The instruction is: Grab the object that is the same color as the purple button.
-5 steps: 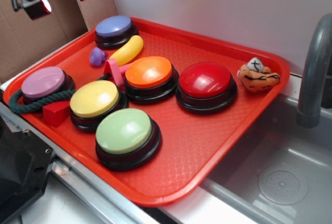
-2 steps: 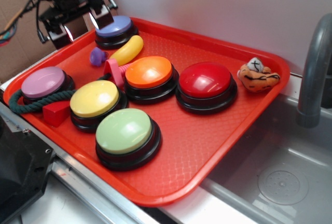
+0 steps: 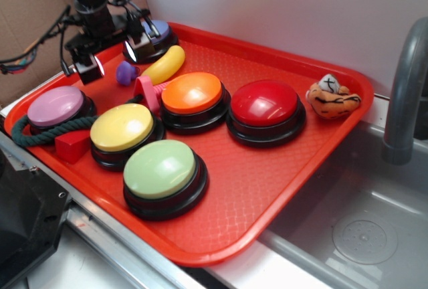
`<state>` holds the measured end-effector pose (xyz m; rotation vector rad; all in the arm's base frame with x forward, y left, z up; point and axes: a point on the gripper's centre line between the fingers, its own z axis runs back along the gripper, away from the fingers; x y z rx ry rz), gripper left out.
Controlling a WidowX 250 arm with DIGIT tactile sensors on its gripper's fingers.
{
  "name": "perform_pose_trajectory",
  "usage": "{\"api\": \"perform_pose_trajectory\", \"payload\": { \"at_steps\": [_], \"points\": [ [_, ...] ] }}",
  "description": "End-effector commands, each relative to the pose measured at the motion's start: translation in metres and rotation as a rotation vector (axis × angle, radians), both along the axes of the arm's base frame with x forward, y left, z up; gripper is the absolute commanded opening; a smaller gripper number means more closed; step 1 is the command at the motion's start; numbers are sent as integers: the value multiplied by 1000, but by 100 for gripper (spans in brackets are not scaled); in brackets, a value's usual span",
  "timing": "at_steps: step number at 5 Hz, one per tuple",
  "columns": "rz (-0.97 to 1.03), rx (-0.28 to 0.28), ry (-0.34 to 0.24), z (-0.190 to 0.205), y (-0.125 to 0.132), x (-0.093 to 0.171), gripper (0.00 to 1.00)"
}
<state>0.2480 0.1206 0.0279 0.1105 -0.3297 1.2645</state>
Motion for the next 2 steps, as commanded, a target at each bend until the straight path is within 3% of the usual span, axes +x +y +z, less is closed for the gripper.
{"api": "perform_pose_trajectory", "payload": {
  "at_steps": [1, 2],
  "points": [
    [-78, -14, -26, -2, -3, 14, 100],
    [-105, -17, -33, -2, -3, 16, 95]
  ]
}}
